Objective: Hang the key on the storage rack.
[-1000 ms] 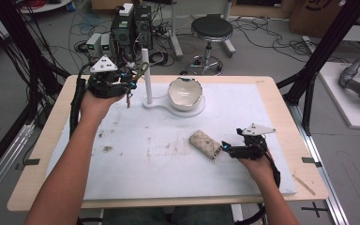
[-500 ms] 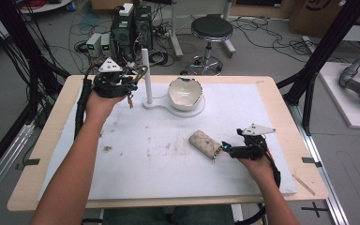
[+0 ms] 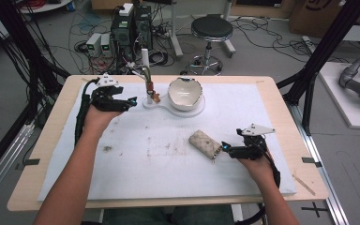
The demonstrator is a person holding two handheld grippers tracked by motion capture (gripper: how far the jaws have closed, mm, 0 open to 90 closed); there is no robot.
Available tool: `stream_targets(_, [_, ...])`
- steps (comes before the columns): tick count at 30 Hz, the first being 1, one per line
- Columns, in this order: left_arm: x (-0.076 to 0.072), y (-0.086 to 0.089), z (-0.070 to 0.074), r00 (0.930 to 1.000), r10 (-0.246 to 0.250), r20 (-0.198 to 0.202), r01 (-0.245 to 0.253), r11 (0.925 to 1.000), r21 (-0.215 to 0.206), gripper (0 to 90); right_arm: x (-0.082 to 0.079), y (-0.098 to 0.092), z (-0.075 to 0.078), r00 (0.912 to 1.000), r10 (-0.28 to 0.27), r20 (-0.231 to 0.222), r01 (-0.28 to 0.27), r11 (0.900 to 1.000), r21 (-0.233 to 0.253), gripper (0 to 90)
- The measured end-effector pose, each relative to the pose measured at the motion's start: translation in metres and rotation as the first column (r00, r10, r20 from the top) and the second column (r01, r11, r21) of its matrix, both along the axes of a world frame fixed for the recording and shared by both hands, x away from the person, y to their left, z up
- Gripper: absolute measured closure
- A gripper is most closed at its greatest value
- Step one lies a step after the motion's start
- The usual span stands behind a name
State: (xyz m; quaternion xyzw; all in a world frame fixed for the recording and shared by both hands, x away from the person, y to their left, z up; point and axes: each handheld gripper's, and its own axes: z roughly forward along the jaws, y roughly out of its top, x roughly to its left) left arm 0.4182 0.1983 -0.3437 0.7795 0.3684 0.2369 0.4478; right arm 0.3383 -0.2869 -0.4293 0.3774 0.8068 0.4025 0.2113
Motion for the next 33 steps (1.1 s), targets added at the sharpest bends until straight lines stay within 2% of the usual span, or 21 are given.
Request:
stream_targets(10, [-0.030, 0.009, -0.007, 0.9986, -0.050, 0.012, 0.051, 0.9977, -0.044, 23.3, 0.000, 0.001, 0.000, 1.0000, 0.003, 0.002, -0.003, 1.000, -0.002, 17.2])
stream_targets(17, [-0.053, 0.011, -0.013, 0.9952, -0.096, 0.019, 0.098, 0.9910, -0.092, 19.6, 0.000, 0.001, 0.000, 1.0000, 0.001, 0.002, -0.001, 1.000, 0.006, 17.2])
stream_targets(18, [-0.059, 0.012, -0.016, 0.9948, -0.100, 0.016, 0.101, 0.9900, -0.098, 19.5, 0.001, 0.001, 0.000, 1.0000, 0.000, 0.006, 0.000, 1.000, 0.006, 17.2])
stream_targets(19, [-0.059, 0.012, -0.016, 0.9948, -0.100, 0.016, 0.101, 0.9900, -0.098, 19.3, 0.001, 0.001, 0.000, 1.0000, 0.003, 0.006, -0.003, 1.000, 0.005, 17.2])
stream_targets(22, [-0.072, 0.015, -0.025, 0.9943, -0.105, 0.016, 0.106, 0.9878, -0.114, 18.6, 0.001, 0.001, 0.000, 1.0000, 0.004, 0.000, -0.004, 1.000, 0.004, 17.2])
stream_targets(28, [-0.081, 0.022, -0.039, 0.9941, -0.108, -0.012, 0.105, 0.9829, -0.151, 17.3, 0.001, 0.001, 0.000, 1.0000, 0.004, 0.002, -0.004, 1.000, 0.002, 17.2])
stream_targets(33, [-0.091, 0.031, -0.046, 0.9944, -0.105, -0.012, 0.101, 0.9809, -0.166, 16.8, 0.001, 0.002, 0.000, 0.9999, 0.011, 0.005, -0.011, 1.000, -0.001, 17.2])
